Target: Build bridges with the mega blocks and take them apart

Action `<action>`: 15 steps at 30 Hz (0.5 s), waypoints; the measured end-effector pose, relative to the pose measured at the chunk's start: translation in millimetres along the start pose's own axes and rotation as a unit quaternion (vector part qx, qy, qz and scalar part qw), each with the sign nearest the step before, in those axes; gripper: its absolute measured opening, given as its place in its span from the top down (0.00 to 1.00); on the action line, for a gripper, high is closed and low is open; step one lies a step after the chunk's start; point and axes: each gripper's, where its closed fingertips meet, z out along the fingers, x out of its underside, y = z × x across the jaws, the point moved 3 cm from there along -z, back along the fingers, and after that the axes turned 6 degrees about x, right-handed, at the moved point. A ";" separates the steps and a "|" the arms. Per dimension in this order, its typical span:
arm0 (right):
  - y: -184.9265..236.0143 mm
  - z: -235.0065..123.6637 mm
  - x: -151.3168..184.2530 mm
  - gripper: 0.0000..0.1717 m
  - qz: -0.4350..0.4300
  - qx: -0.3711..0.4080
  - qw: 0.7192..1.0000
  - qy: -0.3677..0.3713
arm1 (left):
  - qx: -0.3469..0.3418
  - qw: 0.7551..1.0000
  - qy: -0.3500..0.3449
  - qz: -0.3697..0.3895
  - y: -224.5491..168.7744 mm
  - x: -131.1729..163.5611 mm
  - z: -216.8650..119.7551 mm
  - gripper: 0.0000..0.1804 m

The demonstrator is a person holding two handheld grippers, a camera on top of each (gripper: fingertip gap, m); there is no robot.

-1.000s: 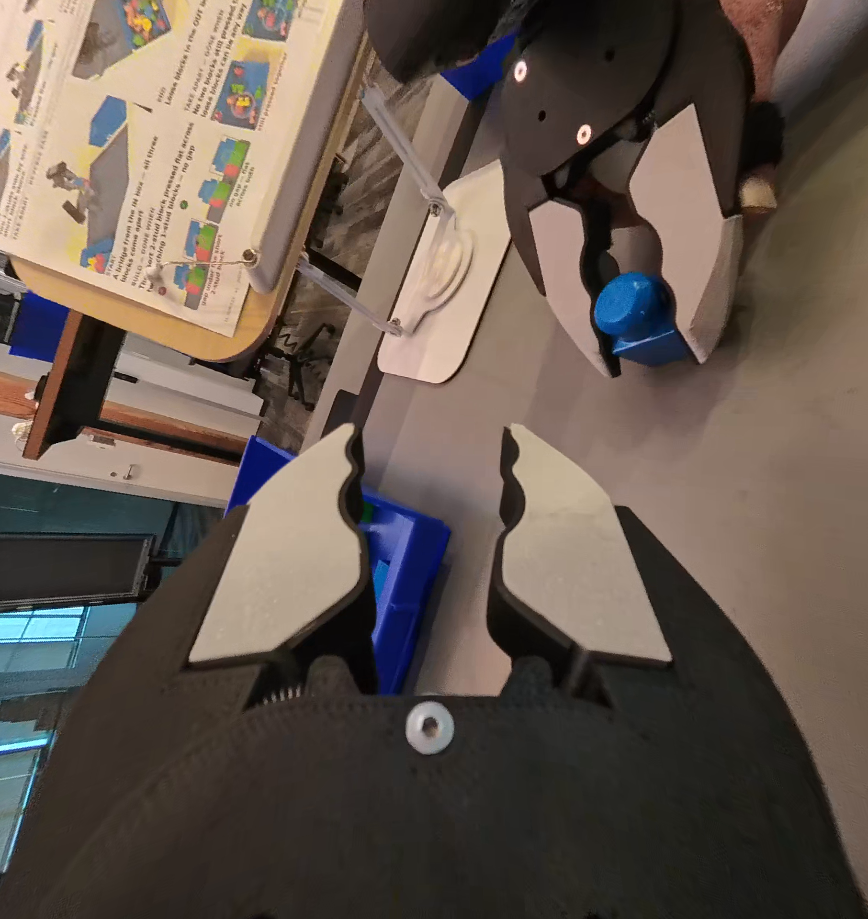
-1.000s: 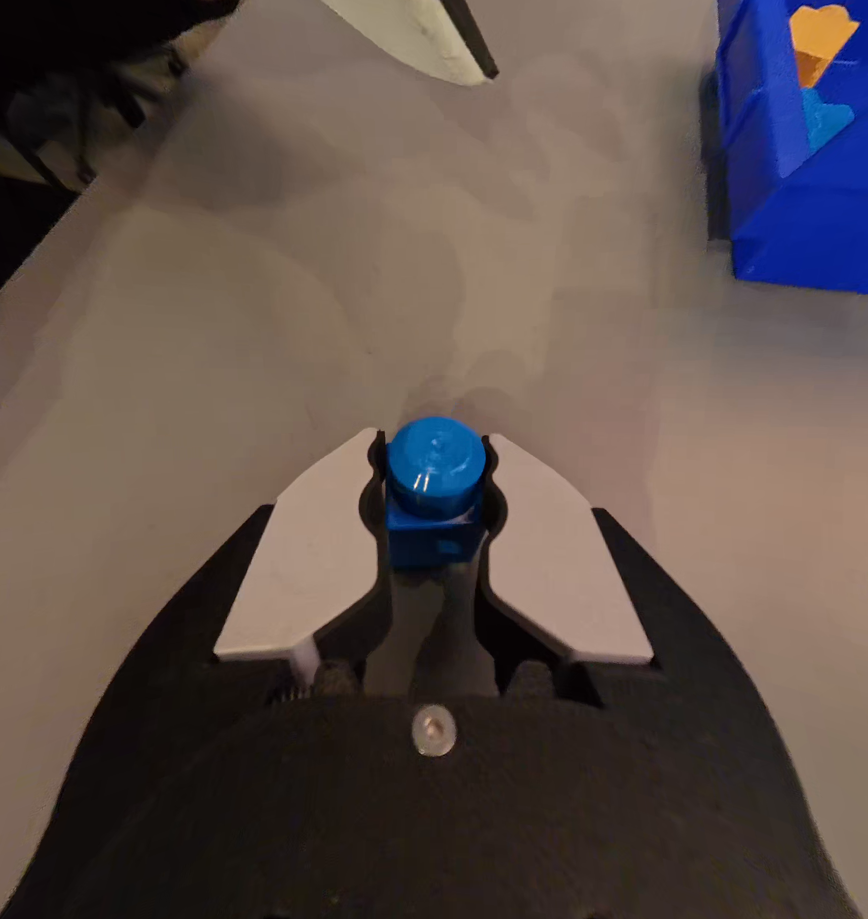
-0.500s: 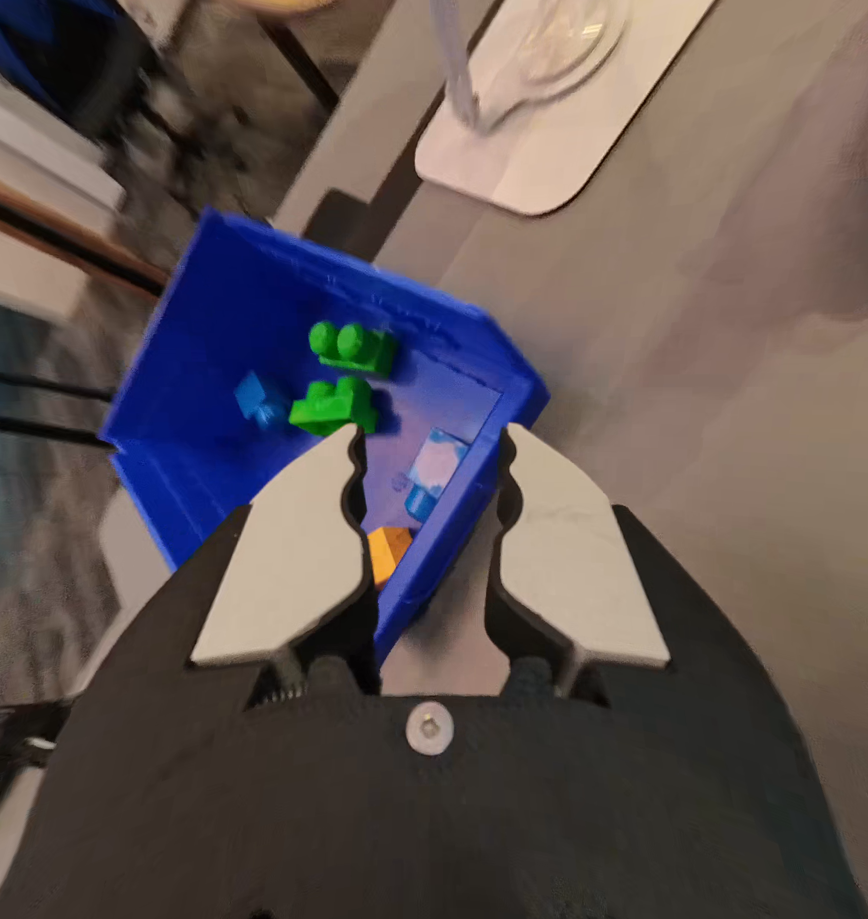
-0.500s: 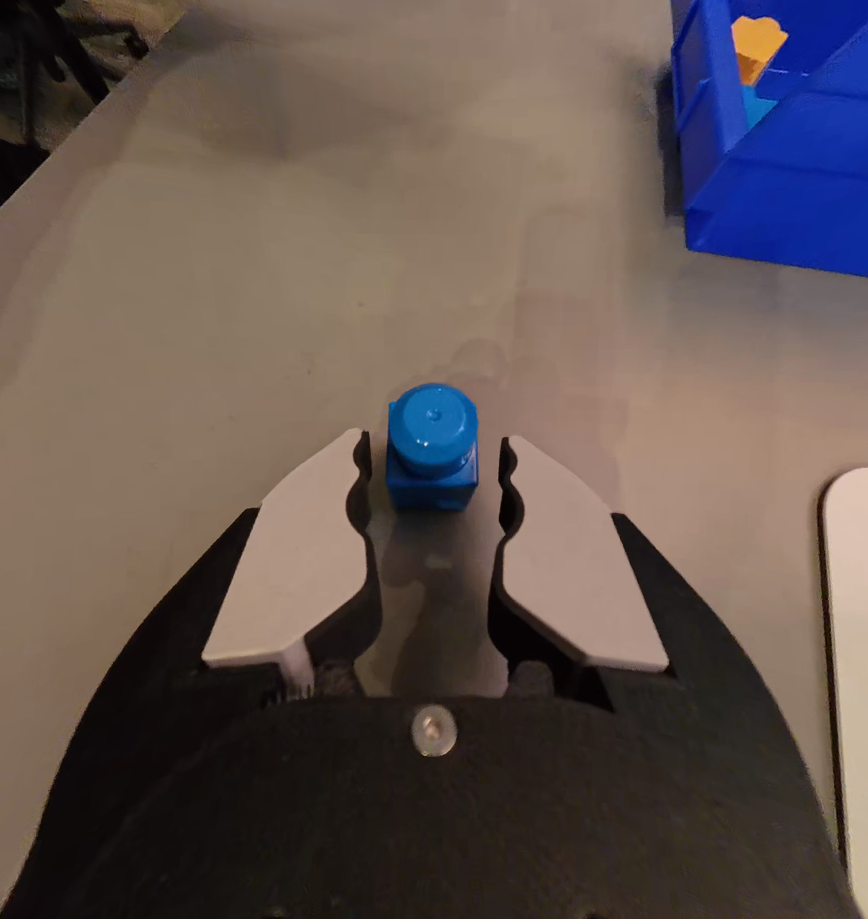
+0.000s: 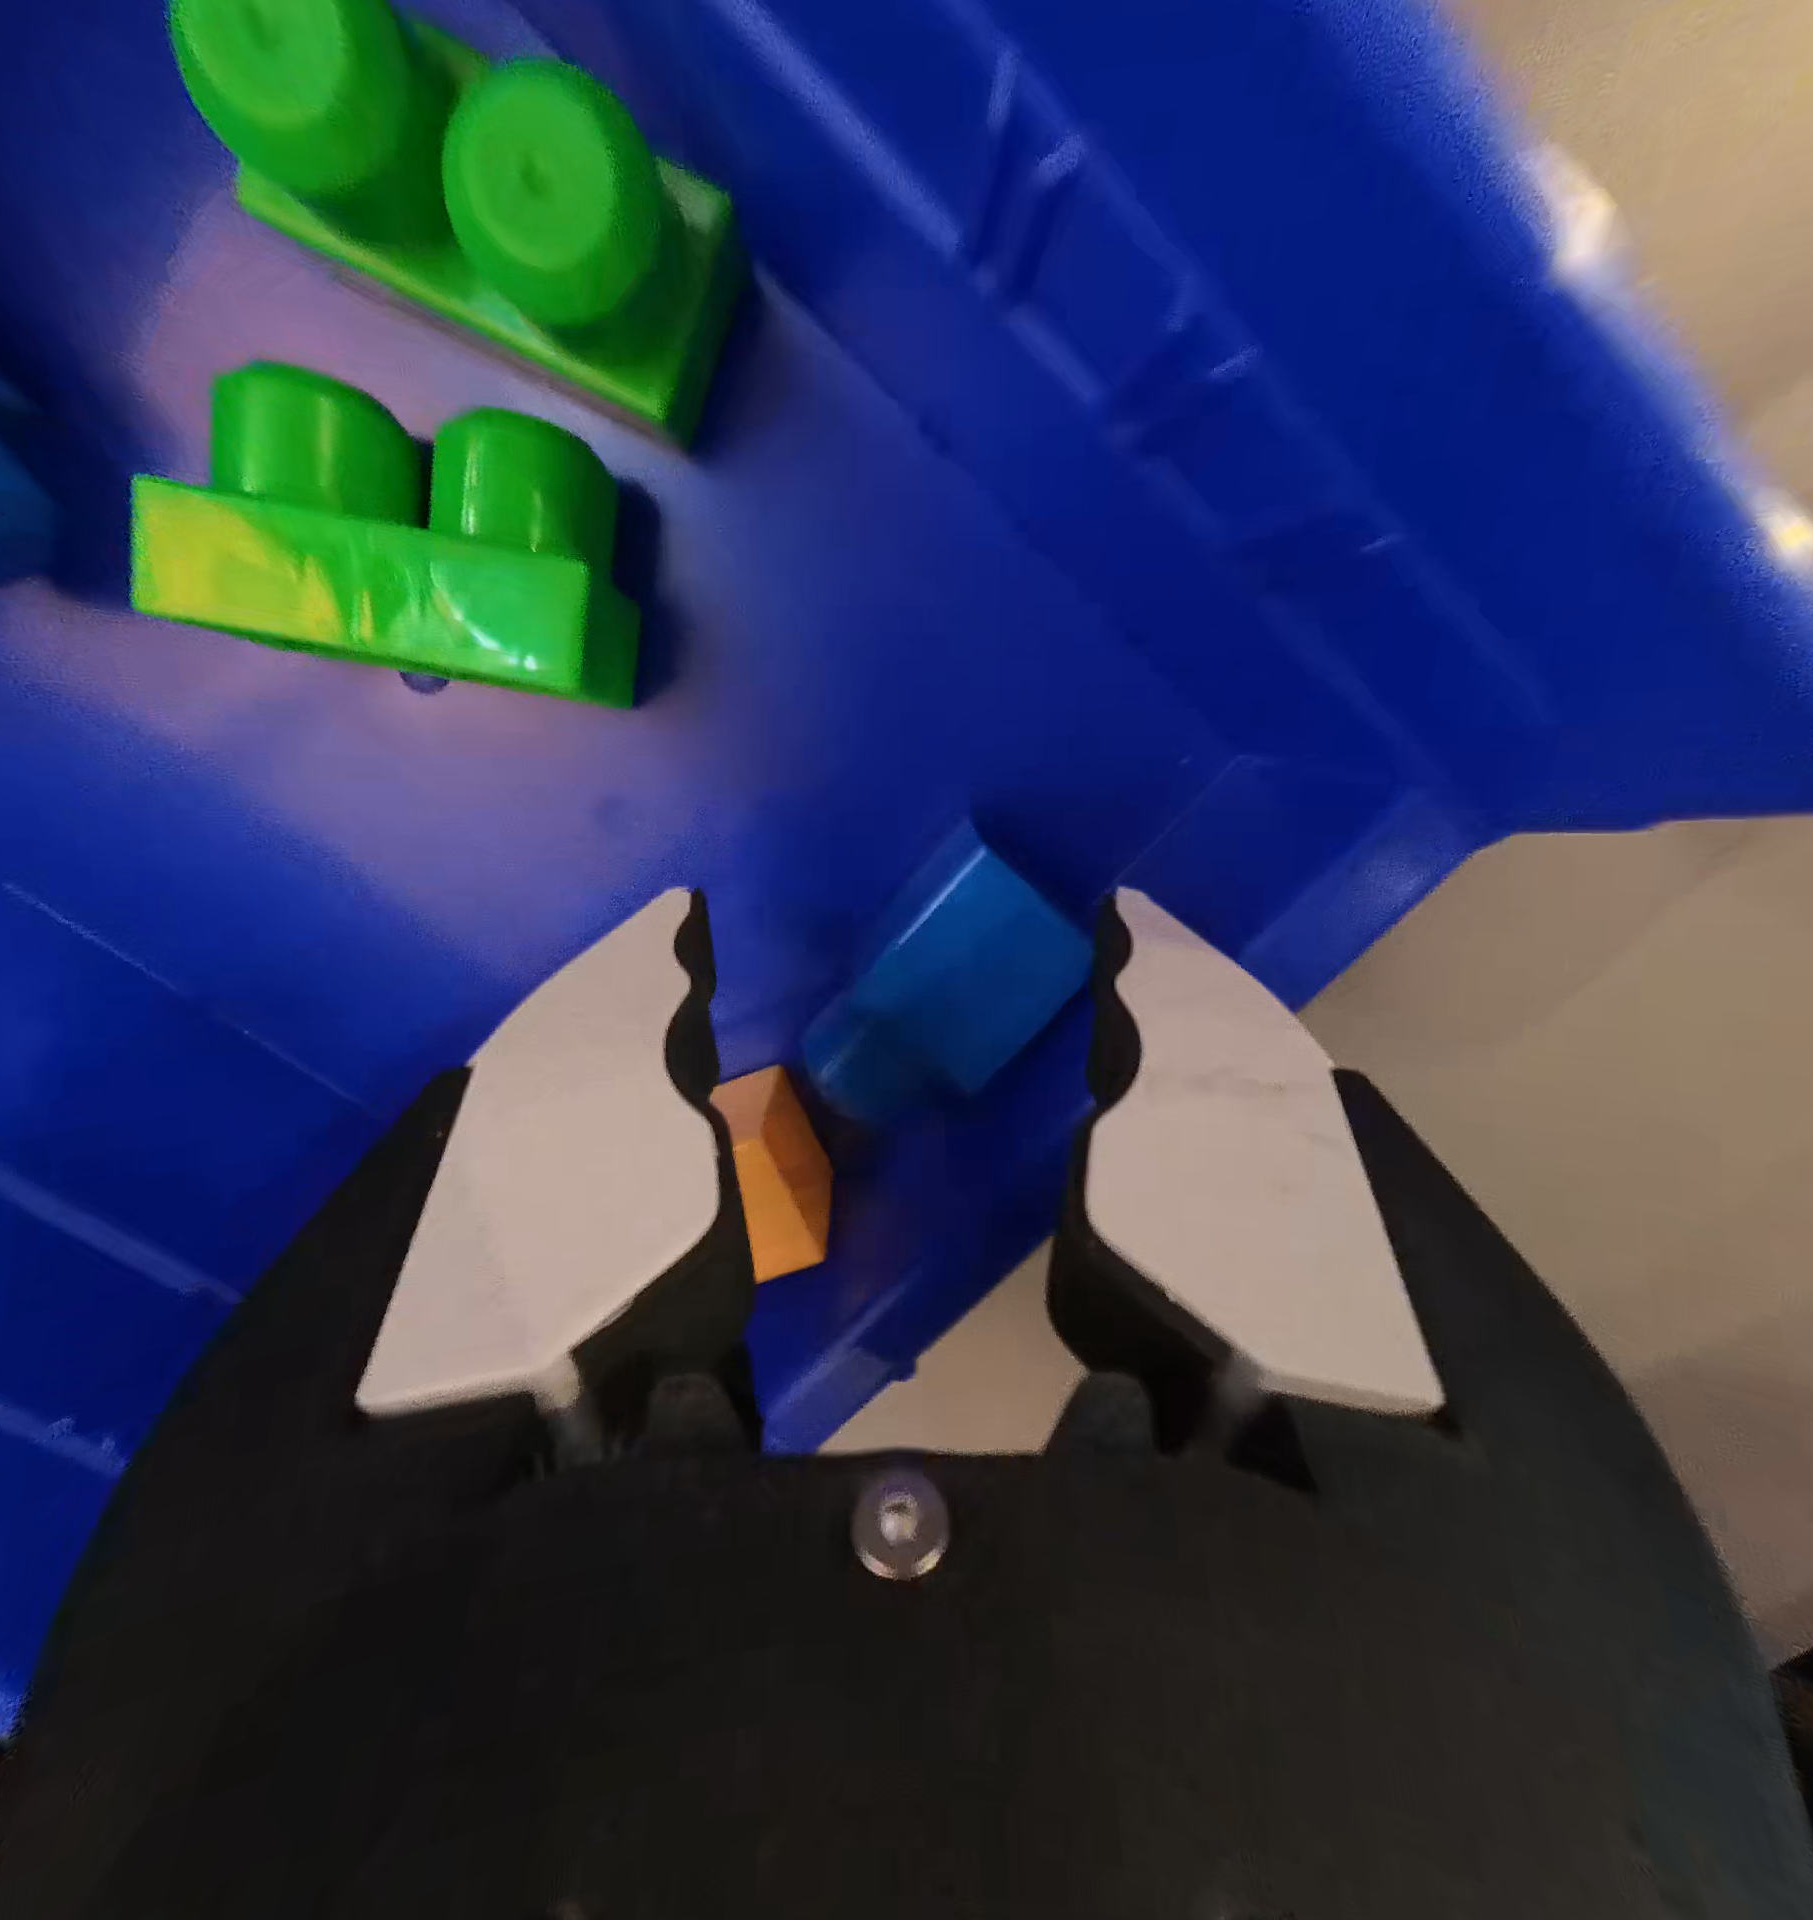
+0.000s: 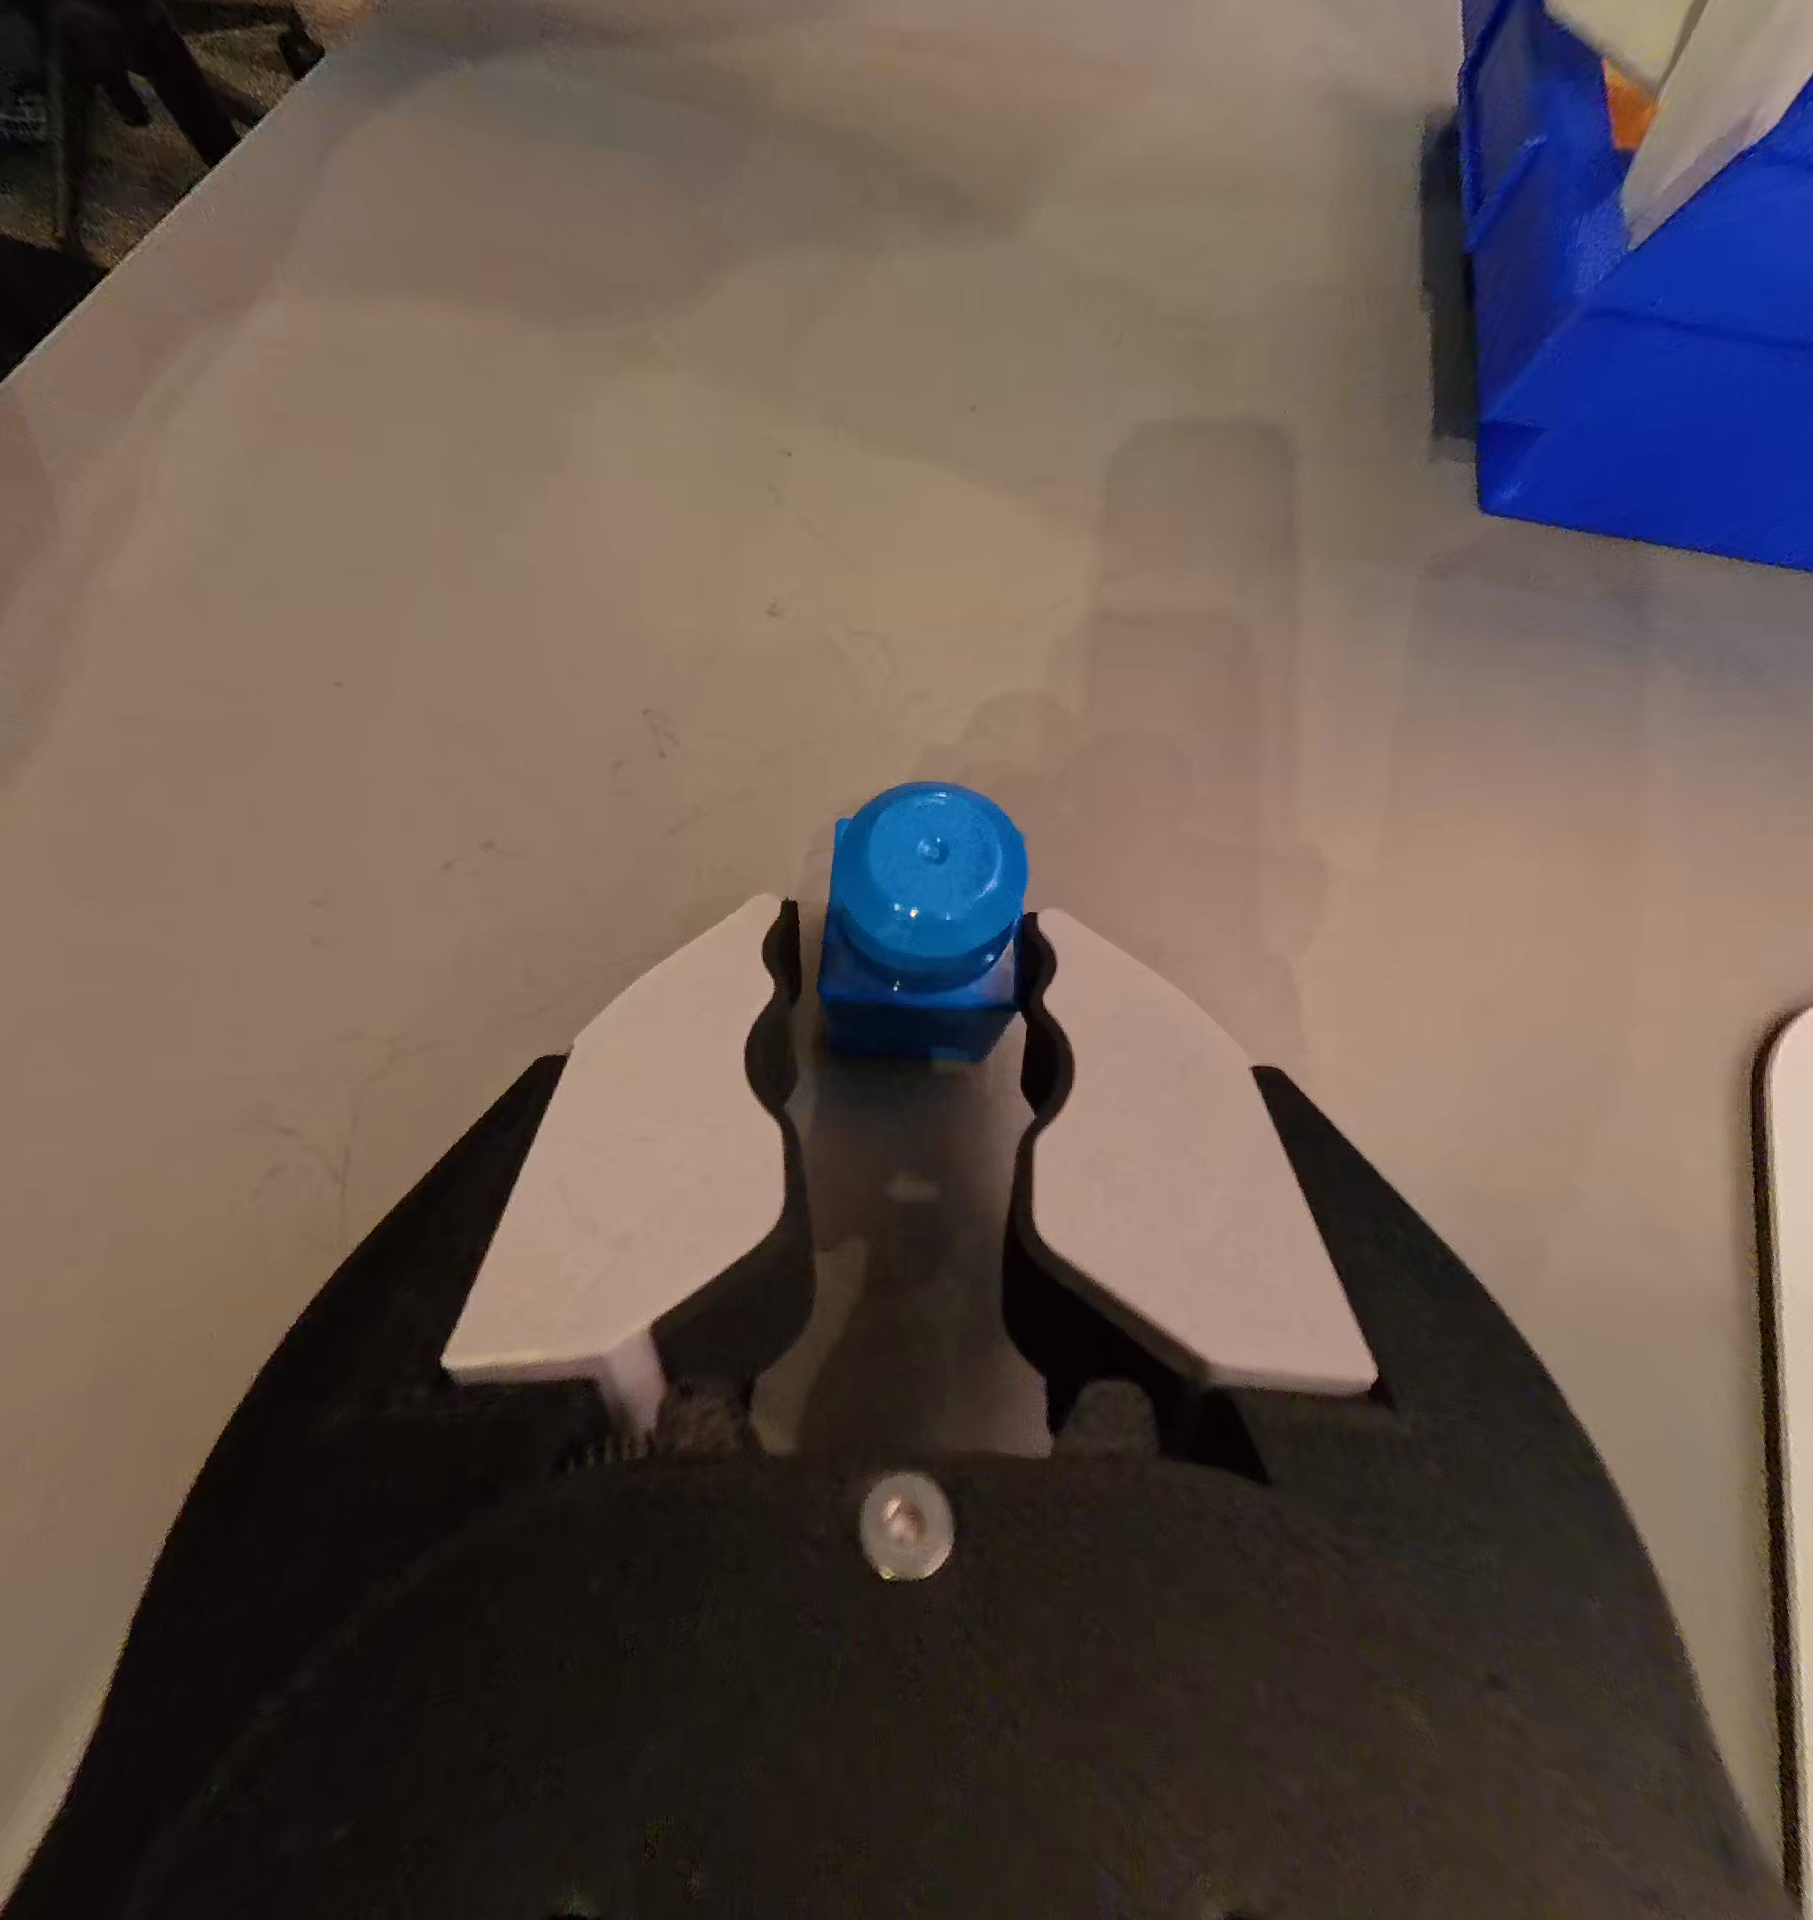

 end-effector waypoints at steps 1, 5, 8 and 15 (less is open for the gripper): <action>0.4 -0.1 0.0 0.77 -0.001 0.000 1.000 0.000 | -0.007 1.000 0.016 0.008 4.3 2.8 4.9 0.62; 0.8 0.5 0.5 0.77 -0.004 0.000 1.000 0.002 | -0.048 0.998 -0.003 0.027 25.5 -4.9 0.9 0.70; 0.7 0.8 0.8 0.77 -0.005 0.001 1.000 0.004 | -0.119 0.992 0.005 0.047 50.1 -5.5 -1.9 0.70; 0.0 0.3 0.6 0.78 -0.002 -0.002 1.000 0.001 | -0.052 0.998 -0.018 0.038 28.1 0.5 -24.5 0.70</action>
